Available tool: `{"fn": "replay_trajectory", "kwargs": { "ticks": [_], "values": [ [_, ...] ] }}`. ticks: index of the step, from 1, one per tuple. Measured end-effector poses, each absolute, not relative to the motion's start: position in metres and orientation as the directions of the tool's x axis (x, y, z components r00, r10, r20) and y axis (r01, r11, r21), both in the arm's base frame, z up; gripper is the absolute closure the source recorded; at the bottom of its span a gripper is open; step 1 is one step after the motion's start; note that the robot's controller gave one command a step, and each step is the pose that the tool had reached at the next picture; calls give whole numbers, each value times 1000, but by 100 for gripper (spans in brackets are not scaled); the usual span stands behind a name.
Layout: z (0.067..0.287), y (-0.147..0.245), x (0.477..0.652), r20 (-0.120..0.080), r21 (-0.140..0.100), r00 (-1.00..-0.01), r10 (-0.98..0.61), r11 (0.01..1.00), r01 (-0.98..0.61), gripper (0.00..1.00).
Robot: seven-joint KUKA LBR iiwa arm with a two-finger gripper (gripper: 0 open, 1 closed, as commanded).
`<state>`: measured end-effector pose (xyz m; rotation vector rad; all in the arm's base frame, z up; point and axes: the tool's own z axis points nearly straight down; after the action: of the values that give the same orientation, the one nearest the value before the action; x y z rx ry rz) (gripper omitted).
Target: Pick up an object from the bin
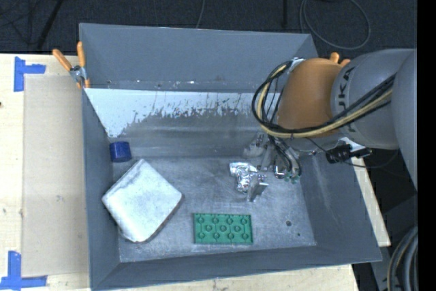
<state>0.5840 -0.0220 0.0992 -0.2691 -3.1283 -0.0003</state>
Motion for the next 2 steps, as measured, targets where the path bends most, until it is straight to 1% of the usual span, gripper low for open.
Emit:
{"fn": "replay_trajectory", "kwargs": {
  "ticks": [1, 2],
  "values": [
    [74, -24, 577, -7, 3, -978, 209, 978, 209, 0],
    [76, -23, 579, -3, 1, -979, 204, 979, 204, 0]
  ]
}}
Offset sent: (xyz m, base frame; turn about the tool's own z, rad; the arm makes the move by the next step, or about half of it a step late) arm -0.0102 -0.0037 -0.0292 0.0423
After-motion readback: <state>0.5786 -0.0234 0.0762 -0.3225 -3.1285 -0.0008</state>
